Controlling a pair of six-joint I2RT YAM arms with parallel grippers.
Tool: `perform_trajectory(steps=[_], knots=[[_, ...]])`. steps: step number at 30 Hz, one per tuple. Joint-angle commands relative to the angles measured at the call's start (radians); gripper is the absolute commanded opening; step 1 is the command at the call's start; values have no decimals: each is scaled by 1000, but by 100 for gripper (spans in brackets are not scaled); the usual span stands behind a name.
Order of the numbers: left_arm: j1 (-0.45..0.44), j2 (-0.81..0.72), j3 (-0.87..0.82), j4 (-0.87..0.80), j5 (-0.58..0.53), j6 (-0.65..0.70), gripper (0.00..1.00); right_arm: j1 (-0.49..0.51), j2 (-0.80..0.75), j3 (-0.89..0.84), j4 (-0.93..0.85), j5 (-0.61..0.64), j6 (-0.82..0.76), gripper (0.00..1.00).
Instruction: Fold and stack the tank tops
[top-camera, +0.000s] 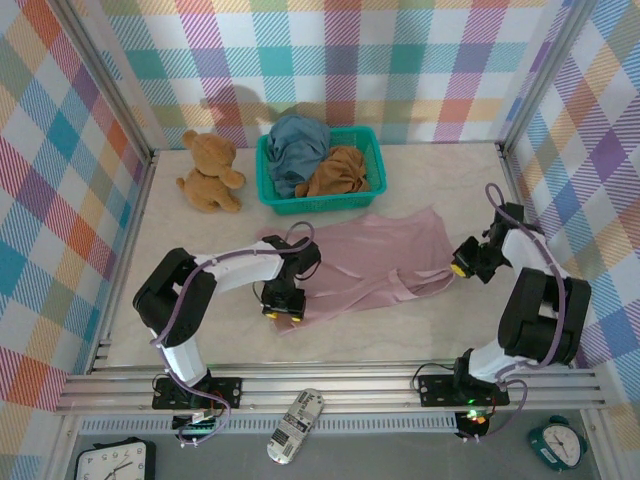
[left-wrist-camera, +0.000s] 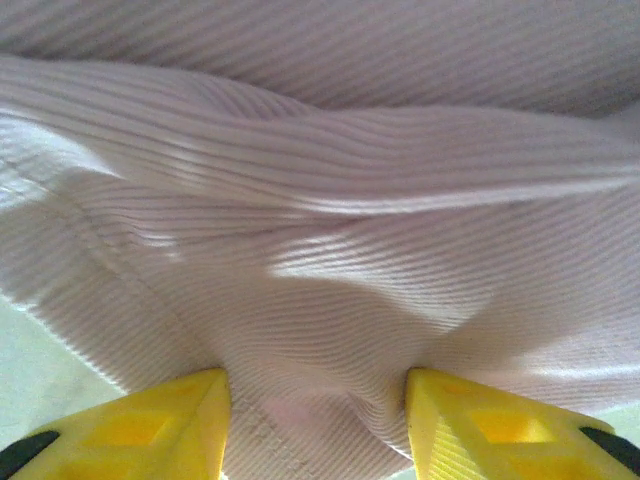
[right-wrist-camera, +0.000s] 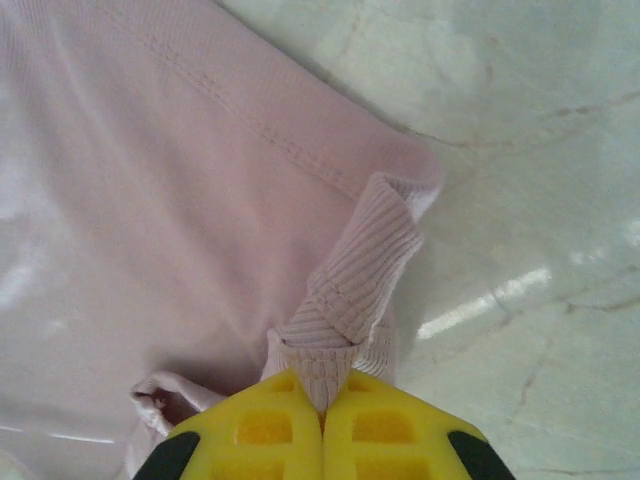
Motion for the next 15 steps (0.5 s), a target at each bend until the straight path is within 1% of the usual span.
perform_trajectory(steps=[1, 5, 8, 9, 11, 14, 15], knots=[[13, -9, 4, -27, -10, 7, 49, -8, 73, 71, -38, -39, 47, 6], [25, -8, 24, -26, -12, 2, 49, -7, 169, 142, -63, -54, 65, 7], [37, -16, 41, -22, -18, -4, 49, -5, 209, 153, -33, -55, 74, 7], [42, -18, 44, -17, -23, -6, 49, -4, 224, 158, -26, -55, 74, 9], [52, -16, 49, -9, -25, -9, 49, -4, 251, 167, -18, -50, 67, 15], [62, -7, 65, 0, -26, -8, 48, -5, 270, 171, -5, -16, 54, 19], [63, -5, 69, 3, -22, -9, 47, -4, 277, 171, -3, -11, 45, 23]])
